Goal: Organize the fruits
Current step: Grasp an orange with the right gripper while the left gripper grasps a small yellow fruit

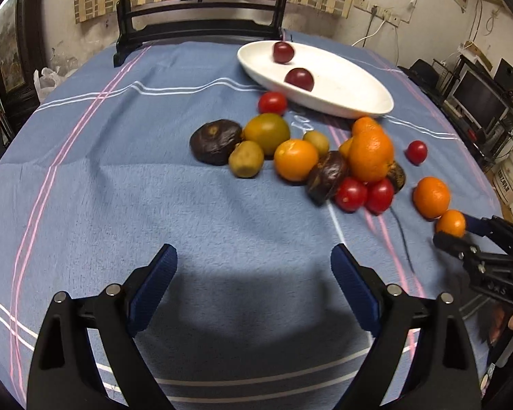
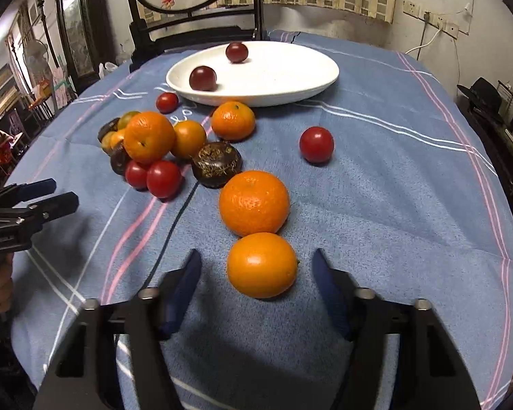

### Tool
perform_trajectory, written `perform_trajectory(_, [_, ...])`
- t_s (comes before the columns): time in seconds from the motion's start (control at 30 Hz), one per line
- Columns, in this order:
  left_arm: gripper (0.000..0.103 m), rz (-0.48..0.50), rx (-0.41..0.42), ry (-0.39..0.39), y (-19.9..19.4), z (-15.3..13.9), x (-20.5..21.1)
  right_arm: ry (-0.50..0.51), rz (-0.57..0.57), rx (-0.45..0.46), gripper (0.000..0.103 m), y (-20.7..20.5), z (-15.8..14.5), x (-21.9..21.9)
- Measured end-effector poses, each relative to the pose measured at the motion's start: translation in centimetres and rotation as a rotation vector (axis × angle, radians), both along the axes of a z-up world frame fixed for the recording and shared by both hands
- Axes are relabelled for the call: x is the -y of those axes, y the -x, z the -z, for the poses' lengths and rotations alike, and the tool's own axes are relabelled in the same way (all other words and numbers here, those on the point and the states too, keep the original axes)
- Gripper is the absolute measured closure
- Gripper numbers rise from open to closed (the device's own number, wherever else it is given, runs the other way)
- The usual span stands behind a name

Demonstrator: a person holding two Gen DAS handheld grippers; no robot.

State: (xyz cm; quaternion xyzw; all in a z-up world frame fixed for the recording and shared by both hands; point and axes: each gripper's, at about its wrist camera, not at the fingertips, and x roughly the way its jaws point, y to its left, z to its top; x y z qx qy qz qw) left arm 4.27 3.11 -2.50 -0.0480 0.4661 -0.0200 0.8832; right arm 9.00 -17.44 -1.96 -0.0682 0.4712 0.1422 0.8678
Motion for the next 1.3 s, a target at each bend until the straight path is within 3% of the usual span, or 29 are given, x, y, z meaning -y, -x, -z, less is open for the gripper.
perform_trajectory(0.43, [0.015,-0.04,-0.022,-0.076,-3.5,0.2,-2.7,-0.108,-0.016,0.006,0.062,1.4,-0.2,1.2])
perform_trajectory(0.57, [0.031,-0.033,-0.059,-0.047,-4.7,0.6,-2.8,-0.117,-0.023,0.01,0.062,1.7,-0.4,1.3])
perform_trajectory(0.73, [0.038,-0.016,-0.071,-0.027,-6.1,0.8,-1.6,-0.137,-0.035,0.014,0.062,1.6,-0.7,1.0])
perform_trajectory(0.83, [0.054,-0.016,-0.07,-0.042,-7.1,0.8,-0.9,-0.146,-0.045,0.015,0.062,1.6,-0.8,1.0])
perform_trajectory(1.03, [0.056,-0.052,-0.083,-0.043,-9.3,0.6,-0.3,-0.153,-0.045,0.006,0.062,1.5,-0.6,1.1])
perform_trajectory(1.1, [0.064,-0.061,-0.081,-0.034,-9.6,0.6,-0.4,-0.153,-0.043,0.001,0.062,1.4,-0.5,1.1])
perform_trajectory(1.13, [0.076,-0.053,-0.081,-0.017,-9.8,0.6,-0.4,-0.153,-0.043,-0.001,0.062,1.4,-0.4,1.1])
perform_trajectory(1.3, [0.077,-0.04,-0.073,-0.042,-9.2,0.6,0.1,-0.154,-0.047,0.005,0.062,1.6,-0.7,1.0])
